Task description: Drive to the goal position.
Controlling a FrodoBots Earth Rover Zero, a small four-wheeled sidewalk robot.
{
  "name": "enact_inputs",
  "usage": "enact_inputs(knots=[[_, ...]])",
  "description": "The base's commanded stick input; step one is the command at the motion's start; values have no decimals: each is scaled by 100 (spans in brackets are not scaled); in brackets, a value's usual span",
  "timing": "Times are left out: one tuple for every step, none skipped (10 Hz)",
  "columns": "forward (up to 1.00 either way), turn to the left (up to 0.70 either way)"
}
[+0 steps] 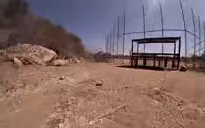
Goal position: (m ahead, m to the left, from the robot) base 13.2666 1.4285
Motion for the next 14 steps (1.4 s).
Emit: enact_inputs(knots=[[100, 0], [100, 0], [100, 0], [100, 0], [100, 0], [100, 0], [100, 27], [100, 27], [100, 27], [100, 27], [100, 0], [100, 0], [100, 0], [100, 0]])
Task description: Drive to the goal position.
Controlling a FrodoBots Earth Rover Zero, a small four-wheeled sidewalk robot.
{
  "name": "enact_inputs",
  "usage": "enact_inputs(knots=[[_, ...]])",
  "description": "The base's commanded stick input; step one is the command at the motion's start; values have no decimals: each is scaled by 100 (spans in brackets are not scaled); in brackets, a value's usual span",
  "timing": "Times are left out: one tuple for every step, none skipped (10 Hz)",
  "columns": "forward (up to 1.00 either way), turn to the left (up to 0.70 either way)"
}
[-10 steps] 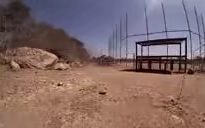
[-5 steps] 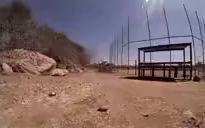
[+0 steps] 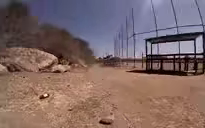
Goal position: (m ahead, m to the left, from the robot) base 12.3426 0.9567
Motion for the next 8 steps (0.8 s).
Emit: enact_inputs(knots=[[100, 0], [96, 0], [89, 0], [82, 0], [75, 0], [70, 0], [70, 0], [70, 0]])
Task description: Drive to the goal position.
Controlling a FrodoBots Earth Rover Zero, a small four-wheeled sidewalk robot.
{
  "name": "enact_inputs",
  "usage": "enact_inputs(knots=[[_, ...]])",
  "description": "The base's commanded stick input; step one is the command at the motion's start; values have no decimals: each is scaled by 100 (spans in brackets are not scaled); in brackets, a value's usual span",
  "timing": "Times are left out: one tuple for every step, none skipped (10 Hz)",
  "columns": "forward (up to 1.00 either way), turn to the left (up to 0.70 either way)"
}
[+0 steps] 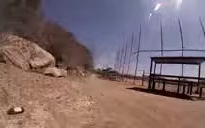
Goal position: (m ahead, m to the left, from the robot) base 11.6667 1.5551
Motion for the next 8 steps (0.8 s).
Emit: enact_inputs(knots=[[70, 0], [70, 0], [70, 0], [70, 0], [70, 0], [70, 0], [70, 0], [70, 0]])
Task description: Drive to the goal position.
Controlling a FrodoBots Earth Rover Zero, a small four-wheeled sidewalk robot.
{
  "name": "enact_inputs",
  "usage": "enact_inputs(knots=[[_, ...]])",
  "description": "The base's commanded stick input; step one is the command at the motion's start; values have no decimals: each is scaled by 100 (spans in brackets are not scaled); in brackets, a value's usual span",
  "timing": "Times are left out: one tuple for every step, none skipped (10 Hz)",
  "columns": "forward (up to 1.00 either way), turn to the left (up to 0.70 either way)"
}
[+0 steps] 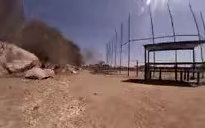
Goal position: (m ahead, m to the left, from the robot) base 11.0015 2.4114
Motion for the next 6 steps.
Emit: enact_inputs(knots=[[70, 0], [70, 0], [70, 0], [70, 0], [70, 0], [70, 0]])
